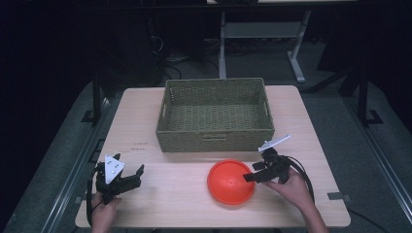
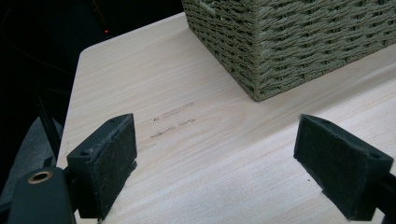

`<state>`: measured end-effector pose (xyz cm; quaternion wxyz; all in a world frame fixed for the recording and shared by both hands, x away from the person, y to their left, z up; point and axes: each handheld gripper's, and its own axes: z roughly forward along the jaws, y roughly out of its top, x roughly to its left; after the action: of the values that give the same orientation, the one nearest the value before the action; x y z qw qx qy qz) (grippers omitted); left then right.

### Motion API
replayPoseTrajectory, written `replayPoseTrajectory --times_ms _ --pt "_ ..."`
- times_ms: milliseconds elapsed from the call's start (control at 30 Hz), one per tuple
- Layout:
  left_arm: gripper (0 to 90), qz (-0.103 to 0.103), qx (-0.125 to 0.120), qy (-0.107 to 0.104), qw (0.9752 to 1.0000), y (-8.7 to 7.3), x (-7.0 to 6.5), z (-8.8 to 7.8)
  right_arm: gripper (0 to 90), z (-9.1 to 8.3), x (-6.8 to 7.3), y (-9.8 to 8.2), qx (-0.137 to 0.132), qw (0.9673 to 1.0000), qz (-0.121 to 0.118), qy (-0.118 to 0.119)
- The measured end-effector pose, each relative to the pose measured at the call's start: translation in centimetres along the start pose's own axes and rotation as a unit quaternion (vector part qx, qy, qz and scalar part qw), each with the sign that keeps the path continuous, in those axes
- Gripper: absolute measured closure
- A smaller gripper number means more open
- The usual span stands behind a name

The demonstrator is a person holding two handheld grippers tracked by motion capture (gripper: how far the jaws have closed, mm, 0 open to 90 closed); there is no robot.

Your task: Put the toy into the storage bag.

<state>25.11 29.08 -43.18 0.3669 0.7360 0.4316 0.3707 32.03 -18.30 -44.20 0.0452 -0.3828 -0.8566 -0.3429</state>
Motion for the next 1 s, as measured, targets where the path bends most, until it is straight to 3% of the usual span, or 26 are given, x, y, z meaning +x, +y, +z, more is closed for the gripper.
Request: replayPoseTrajectory --times_ms 133,467,833,1000 --pt "12.7 0.001 0.001 0.000 1.0000 0.0 -0.1 0.0 38.0 0.4 -0.4 0.0 0.013 0.9999 0.010 0.003" --pt "12.7 0.005 0.005 0.000 1.0000 0.0 -0.1 0.1 45.2 1.4 -0.5 0.1 0.029 0.9995 0.009 0.006" --pt "12.7 0.007 -0.004 0.004 1.0000 0.1 0.0 -0.1 53.0 1.7 -0.6 -0.1 0.024 0.9995 0.017 0.008" --pt "12.7 0.008 -0.003 0.010 0.9999 0.0 0.2 -0.3 62.5 1.7 -0.6 0.0 0.022 0.9995 0.021 -0.003"
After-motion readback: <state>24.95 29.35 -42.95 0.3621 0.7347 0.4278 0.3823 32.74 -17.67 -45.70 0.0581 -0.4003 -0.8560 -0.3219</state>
